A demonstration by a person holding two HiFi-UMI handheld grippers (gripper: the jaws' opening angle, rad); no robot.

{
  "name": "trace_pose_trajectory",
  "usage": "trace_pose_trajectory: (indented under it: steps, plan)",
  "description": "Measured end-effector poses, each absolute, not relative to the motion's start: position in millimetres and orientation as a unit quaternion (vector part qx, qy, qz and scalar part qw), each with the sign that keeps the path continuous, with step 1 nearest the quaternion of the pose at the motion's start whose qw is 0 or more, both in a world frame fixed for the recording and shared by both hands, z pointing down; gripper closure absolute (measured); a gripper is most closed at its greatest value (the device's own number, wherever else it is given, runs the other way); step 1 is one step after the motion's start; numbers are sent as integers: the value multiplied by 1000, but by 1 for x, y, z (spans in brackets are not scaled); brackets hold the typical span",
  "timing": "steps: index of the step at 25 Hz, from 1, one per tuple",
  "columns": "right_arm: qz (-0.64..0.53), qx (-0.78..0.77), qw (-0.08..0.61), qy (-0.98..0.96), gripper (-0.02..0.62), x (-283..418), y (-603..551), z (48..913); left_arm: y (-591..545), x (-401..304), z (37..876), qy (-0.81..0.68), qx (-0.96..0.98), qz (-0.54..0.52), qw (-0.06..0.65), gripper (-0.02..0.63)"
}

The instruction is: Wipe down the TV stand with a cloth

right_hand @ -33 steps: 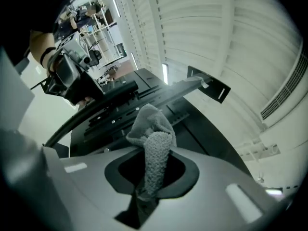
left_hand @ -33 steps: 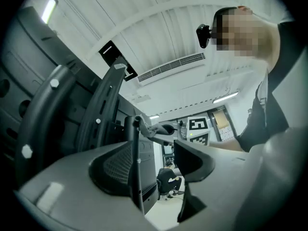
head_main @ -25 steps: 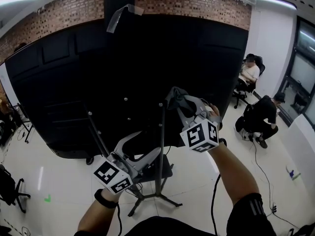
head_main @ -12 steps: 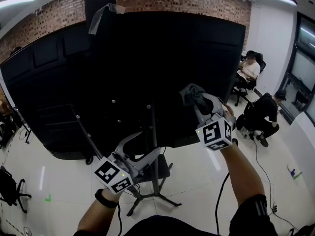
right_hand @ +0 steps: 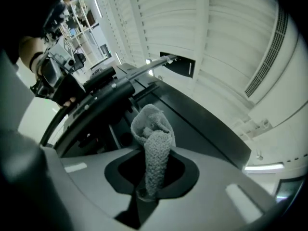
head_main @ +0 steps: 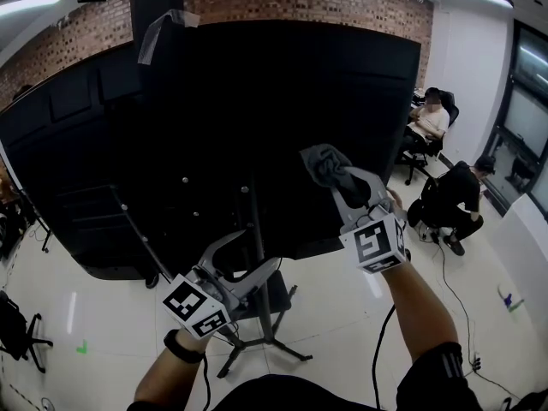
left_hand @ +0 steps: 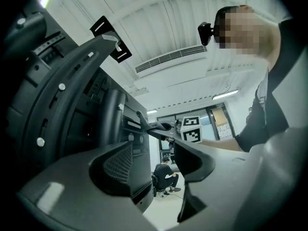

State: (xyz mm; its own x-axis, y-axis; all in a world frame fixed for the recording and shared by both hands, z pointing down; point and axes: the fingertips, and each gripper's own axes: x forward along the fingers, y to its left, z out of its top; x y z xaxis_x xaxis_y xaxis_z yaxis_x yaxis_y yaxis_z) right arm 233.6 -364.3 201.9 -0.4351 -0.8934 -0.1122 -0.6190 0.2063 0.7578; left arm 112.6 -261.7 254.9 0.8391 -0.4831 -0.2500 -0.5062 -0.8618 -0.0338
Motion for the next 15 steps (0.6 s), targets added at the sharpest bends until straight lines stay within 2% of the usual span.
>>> trace_pose_trajectory:
  steps: [8, 15]
  plan:
    - [-373, 413, 151, -817, 546, 139, -353, 240, -257, 99, 260, 285, -950, 116, 50, 318]
    - [-357, 402, 166, -827, 546, 125, -369, 267, -257, 90, 270, 299, -947, 115, 28, 318]
